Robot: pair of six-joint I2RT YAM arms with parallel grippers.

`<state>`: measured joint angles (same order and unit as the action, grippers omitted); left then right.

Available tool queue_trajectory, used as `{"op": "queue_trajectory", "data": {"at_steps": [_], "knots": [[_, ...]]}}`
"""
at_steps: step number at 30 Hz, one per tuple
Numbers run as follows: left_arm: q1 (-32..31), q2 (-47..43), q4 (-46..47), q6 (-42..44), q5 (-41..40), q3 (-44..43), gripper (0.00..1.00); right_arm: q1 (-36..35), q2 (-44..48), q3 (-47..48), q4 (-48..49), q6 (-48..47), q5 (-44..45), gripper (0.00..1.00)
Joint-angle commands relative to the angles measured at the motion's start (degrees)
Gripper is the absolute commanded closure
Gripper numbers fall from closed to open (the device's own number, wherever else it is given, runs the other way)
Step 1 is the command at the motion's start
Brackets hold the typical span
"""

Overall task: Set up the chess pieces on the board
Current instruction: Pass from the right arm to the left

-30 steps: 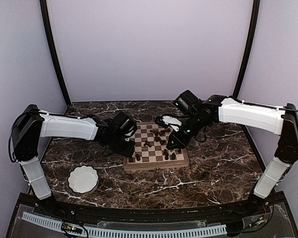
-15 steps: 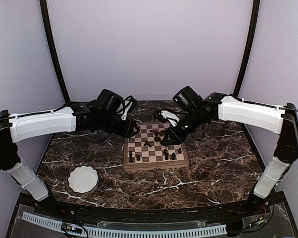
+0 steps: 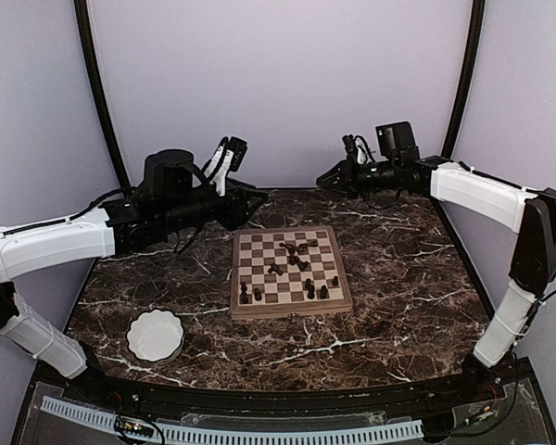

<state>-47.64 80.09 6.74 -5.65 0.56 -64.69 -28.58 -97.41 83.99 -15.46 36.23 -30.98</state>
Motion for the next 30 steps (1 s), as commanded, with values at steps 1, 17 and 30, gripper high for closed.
{"op": "queue_trajectory", "data": {"at_steps": [1,17,30], "knots": [[-0.6,2.7,7.5,12.3,-2.1,-3.5,0.62,2.1,-1.2,-1.5,14.7,18.3,-7.2,0.98],[-3.6,16.8,13.1,21.9,-0.8,-11.8,0.62,4.2,3.0,-16.7,34.7,48.1,-11.0,0.99],[-5.3,23.5,13.1,21.9,-2.9,-17.2,0.61,3.1,3.2,-18.2,37.5,51.9,-13.5,0.99]]}}
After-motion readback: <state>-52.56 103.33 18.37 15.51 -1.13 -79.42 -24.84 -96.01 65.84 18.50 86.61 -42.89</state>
